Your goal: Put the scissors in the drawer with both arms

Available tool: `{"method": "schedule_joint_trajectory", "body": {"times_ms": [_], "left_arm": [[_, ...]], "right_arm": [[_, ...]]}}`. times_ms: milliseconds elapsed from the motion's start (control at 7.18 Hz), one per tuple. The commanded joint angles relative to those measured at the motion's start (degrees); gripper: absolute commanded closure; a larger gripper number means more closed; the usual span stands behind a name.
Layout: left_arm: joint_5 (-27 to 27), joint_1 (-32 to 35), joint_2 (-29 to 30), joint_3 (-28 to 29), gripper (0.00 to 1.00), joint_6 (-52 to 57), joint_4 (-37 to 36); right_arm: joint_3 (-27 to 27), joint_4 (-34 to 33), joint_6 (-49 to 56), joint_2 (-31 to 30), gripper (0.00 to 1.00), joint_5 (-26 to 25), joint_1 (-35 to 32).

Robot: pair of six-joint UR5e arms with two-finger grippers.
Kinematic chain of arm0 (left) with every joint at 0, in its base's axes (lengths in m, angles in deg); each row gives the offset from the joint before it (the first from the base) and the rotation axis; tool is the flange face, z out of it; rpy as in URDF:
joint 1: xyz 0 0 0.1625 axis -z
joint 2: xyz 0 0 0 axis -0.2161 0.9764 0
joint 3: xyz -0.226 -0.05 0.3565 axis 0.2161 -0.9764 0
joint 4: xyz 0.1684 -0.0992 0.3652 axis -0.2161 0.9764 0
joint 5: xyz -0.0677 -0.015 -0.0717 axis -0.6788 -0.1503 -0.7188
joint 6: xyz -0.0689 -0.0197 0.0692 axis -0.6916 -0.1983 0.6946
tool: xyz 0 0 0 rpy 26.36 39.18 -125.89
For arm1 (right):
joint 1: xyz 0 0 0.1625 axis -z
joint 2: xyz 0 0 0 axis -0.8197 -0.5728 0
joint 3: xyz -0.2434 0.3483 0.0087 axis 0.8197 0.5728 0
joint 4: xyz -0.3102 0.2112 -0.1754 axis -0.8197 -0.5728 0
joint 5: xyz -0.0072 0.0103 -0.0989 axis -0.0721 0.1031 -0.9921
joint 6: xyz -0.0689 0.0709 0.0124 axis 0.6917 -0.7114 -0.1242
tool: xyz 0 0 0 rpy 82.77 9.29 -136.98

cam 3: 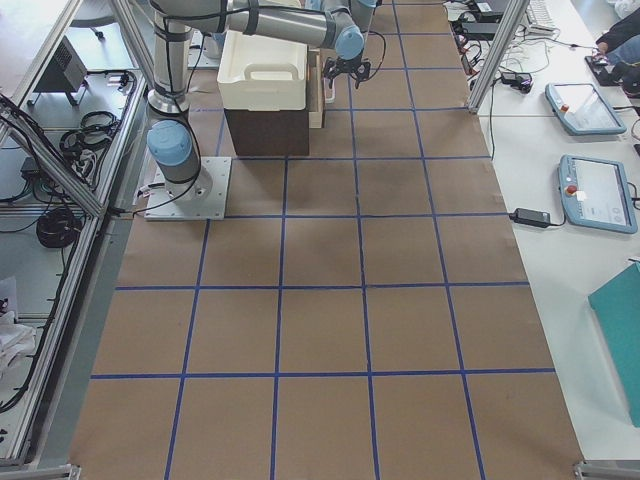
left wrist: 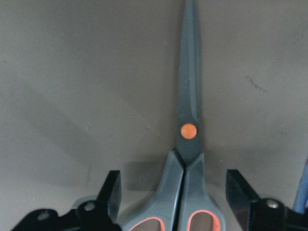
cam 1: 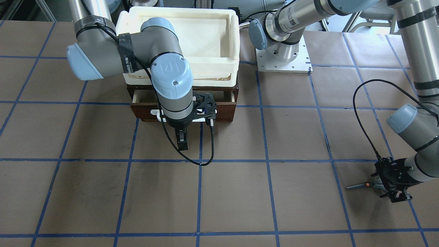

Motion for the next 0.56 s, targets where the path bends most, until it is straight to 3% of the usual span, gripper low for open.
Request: {"method": "schedule_joint_trajectory", "body": {"times_ms": [0, 139, 279, 418], "left_arm": [[-0.1, 0.0, 0.1, -0.1, 0.56, 0.4, 0.0], [-0.1, 0.0, 0.1, -0.1, 0.63, 0.4, 0.0], [-0.1, 0.0, 0.1, -0.1, 0.88, 0.4, 0.0], [-0.1, 0.0, -0.2, -0.1, 1.00, 0.4, 0.0]], "right_arm": [[0.1, -4.4, 1.8, 0.6, 0.00, -0.1, 0.7], [0.1, -6.8, 1.8, 0.9, 0.00, -0.1, 1.1], [0.2, -8.5, 1.8, 1.4, 0.00, -0.2, 1.2], [0.3, -10.4, 3.3, 1.8, 0.00, -0.2, 1.2]]}}
